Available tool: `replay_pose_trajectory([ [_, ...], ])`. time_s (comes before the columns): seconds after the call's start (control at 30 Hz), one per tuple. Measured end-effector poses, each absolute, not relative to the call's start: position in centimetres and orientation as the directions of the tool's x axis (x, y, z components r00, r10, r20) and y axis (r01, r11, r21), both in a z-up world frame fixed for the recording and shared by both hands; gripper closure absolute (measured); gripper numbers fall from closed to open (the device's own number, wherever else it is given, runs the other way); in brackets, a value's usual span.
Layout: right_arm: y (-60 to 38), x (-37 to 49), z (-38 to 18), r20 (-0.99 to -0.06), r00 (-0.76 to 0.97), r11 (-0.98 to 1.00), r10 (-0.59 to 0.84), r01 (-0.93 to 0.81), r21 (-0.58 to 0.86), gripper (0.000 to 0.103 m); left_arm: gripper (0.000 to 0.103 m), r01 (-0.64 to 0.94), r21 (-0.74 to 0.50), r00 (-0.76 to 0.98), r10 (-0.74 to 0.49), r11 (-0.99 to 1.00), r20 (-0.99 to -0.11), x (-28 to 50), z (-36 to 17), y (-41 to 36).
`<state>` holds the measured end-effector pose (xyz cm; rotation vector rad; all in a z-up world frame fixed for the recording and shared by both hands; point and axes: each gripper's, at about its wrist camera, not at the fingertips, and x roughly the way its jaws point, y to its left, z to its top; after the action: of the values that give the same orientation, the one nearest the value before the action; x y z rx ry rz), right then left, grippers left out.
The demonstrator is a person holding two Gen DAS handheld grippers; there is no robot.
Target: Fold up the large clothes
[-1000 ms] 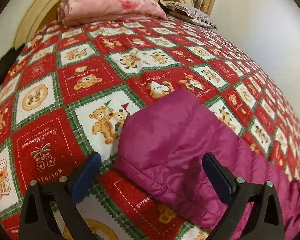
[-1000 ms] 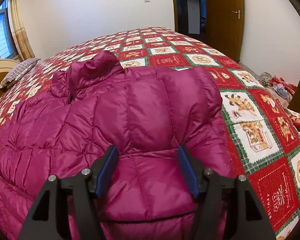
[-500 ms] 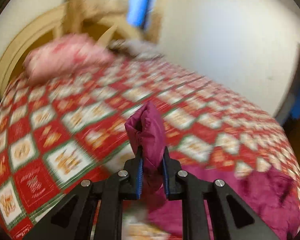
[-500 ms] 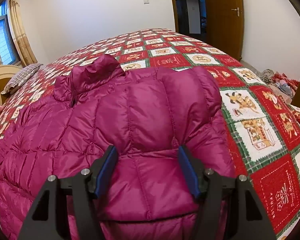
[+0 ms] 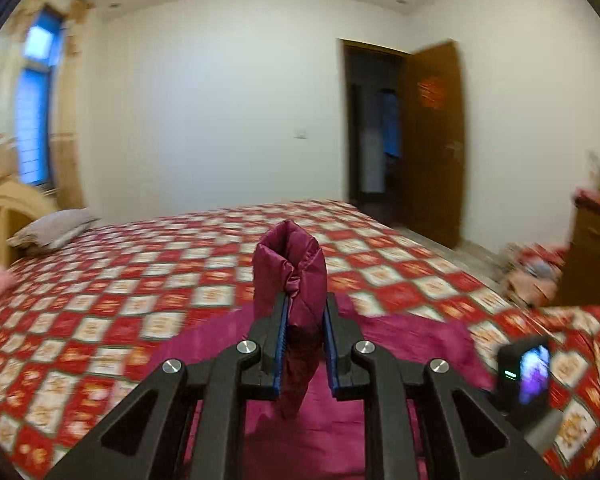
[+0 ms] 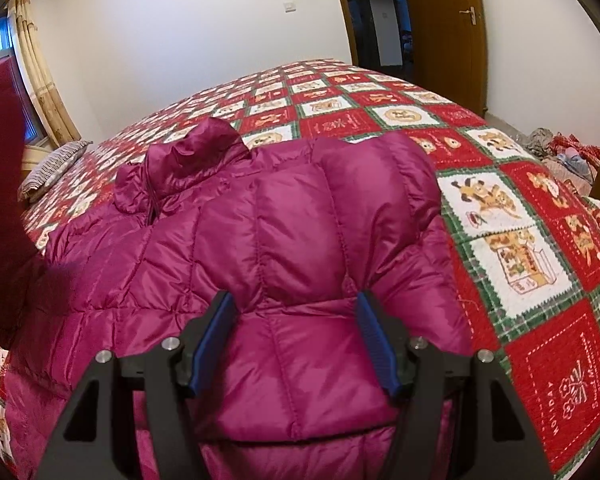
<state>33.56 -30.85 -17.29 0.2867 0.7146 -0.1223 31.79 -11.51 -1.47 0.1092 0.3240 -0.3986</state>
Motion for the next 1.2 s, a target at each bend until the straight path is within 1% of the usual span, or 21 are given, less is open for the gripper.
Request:
replay_pose_trajectory([
  [0.17,-31.2,33.4,-17.3,-0.652,0.759,0.947,0.008,0.203,0.248,0.037,0.087,0.456,0.063,0.809,-0.384,0.888,-0.444,31.7,-6.5,-16.3],
  [0.23,-31.2,33.4,-17.3,-0.65,0.76,0.946,0.012,0.202,0.253,0.037,0.087,0.472,0.037,0.765,-0.388,0.881,-0.514,32.2,-9.0,-16.9],
  [0.3,-31.3,33.4,-17.3,-0.648,0.761,0.945,0.015,0.201,0.258,0.037,0.082,0.495,-0.03,0.696,-0.417,0.869,-0.584,32.6,-10.7,-17.3],
  [0.33,-31.3,33.3,-17.3,-0.647,0.762,0.944,0.017,0.201,0.261,0.037,0.073,0.503,-0.07,0.665,-0.437,0.862,-0.605,32.7,-11.4,-17.0],
  [0.37,-31.3,33.3,-17.3,-0.647,0.762,0.944,0.018,0.201,0.263,0.037,0.057,0.504,-0.106,0.639,-0.453,0.857,-0.622,32.5,-11.9,-16.8],
  [0.4,-31.3,33.3,-17.3,-0.647,0.762,0.944,0.018,0.201,0.264,0.038,0.049,0.497,-0.141,0.615,-0.463,0.856,-0.638,32.2,-12.3,-16.6],
  [0.43,-31.4,33.4,-17.3,-0.648,0.761,0.943,0.017,0.204,0.264,0.037,0.036,0.483,-0.148,0.619,-0.456,0.863,-0.639,31.9,-12.5,-16.3],
  [0.47,-31.4,33.3,-17.3,-0.647,0.763,0.942,0.02,0.203,0.268,0.037,0.027,0.475,-0.155,0.622,-0.455,0.866,-0.638,31.5,-12.6,-16.0],
  [0.5,-31.5,33.2,-17.3,-0.646,0.763,0.942,0.021,0.202,0.269,0.037,0.025,0.472,-0.173,0.618,-0.464,0.865,-0.634,31.2,-12.7,-15.4],
  [0.6,-31.4,33.2,-17.3,-0.647,0.762,0.942,0.021,0.202,0.269,0.037,0.024,0.459,-0.204,0.606,-0.473,0.865,-0.64,30.5,-12.2,-14.2],
  [0.7,-31.4,33.1,-17.0,-0.657,0.754,0.942,0.023,0.204,0.268,0.038,0.024,0.44,-0.19,0.623,-0.451,0.878,-0.639,29.8,-11.1,-12.0],
  [0.77,-31.8,32.2,-15.8,-0.662,0.749,0.939,0.019,0.214,0.269,0.038,0.024,0.436,-0.179,0.636,-0.443,0.882,-0.632,30.0,-10.1,-10.3],
  [0.83,-32.0,30.2,-13.9,-0.618,0.785,0.932,-0.041,0.252,0.26,0.038,0.024,0.397,-0.155,0.676,-0.402,0.905,-0.617,30.2,-8.9,-7.8],
  [0.87,-32.0,28.6,-12.1,-0.565,0.822,0.933,-0.071,0.256,0.254,0.036,0.024,0.377,-0.152,0.692,-0.387,0.914,-0.609,30.6,-8.5,-6.8],
  [0.93,-31.1,27.3,-9.3,-0.502,0.863,0.95,-0.058,0.201,0.237,0.036,0.024,0.303,-0.135,0.729,-0.321,0.943,-0.605,32.2,-7.6,-4.8],
  [1.0,-29.5,27.5,-7.4,-0.479,0.878,0.968,-0.003,0.123,0.22,0.036,0.024,0.221,-0.095,0.746,-0.231,0.971,-0.625,34.6,-7.2,-4.0],
  [1.07,-27.5,29.0,-6.5,-0.5,0.865,0.977,0.049,0.063,0.205,0.036,0.024,0.166,-0.056,0.75,-0.163,0.985,-0.641,36.9,-7.2,-3.9],
  [1.1,-26.2,30.0,-6.5,-0.526,0.847,0.978,0.072,0.042,0.202,0.036,0.024,0.161,-0.039,0.754,-0.149,0.986,-0.64,37.5,-7.3,-4.2],
  [1.13,-24.7,31.5,-7.1,-0.563,0.821,0.98,0.093,0.023,0.195,0.036,0.024,0.155,-0.003,0.755,-0.12,0.988,-0.644,38.5,-7.7,-4.6],
  [1.17,-23.8,32.3,-7.7,-0.58,0.808,0.982,0.097,0.015,0.186,0.036,0.024,0.138,0.032,0.755,-0.084,0.99,-0.65,39.4,-8.1,-4.9],
  [1.2,-22.8,33.1,-8.5,-0.602,0.792,0.984,0.099,0.011,0.176,0.038,0.024,0.117,0.075,0.752,-0.039,0.99,-0.658,40.3,-8.8,-5.2],
])
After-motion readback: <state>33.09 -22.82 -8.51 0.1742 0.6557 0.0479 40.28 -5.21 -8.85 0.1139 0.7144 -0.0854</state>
